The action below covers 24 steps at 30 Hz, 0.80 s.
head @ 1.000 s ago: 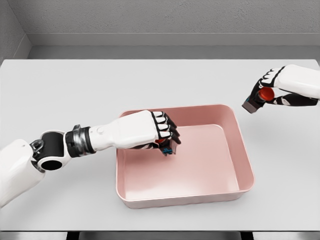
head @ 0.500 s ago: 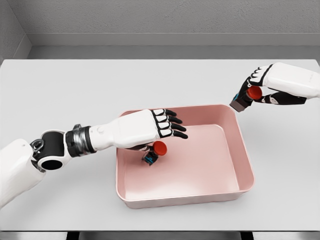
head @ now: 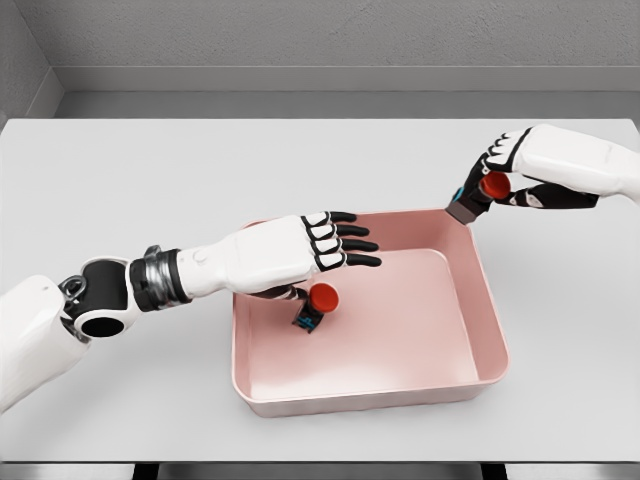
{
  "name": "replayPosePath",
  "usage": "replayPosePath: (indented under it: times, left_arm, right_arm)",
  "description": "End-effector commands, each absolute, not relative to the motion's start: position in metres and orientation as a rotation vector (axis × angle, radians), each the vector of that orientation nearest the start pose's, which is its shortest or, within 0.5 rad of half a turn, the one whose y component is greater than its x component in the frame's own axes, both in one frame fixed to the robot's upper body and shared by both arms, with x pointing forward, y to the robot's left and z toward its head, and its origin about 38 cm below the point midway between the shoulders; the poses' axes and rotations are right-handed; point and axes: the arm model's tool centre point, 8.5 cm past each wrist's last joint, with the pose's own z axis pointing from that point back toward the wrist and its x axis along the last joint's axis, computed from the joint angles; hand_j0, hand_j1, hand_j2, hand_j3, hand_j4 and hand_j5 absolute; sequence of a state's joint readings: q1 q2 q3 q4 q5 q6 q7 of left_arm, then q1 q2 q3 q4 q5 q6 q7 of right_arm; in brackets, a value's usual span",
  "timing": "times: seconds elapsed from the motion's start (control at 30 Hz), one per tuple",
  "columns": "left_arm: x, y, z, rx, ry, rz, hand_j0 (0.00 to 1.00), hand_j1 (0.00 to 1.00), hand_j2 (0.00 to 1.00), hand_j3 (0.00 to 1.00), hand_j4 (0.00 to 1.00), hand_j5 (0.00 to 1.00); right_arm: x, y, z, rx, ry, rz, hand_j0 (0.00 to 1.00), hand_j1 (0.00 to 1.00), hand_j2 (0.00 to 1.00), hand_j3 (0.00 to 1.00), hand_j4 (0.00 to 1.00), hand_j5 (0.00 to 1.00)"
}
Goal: Put the industrial switch in the basket with both arms
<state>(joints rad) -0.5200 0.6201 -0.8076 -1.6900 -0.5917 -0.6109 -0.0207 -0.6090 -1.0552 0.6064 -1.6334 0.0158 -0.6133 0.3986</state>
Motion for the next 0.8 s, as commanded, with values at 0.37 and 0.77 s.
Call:
replayPosePath:
  times: [0.37,0.77]
  left_arm:
    - [0.373,0.189,0.225,-0.304,2.442,2.317,1.00,1.00,1.00,1.00,1.00,1.00]
    - [0.381,0.288,0.253,-0.672,2.206,2.554,1.00,1.00,1.00,1.00,1.00,1.00]
  right_arm:
    - [0.395,-0.310,0.281,-0.223,-1.758,1.876,0.56,0.56,0.56,0.56,0.56,0.56]
    - [0.388,-0.271,0.248,-0.050,-1.733,1.941,0.54,0.54,0.54,0.54,0.54,0.54]
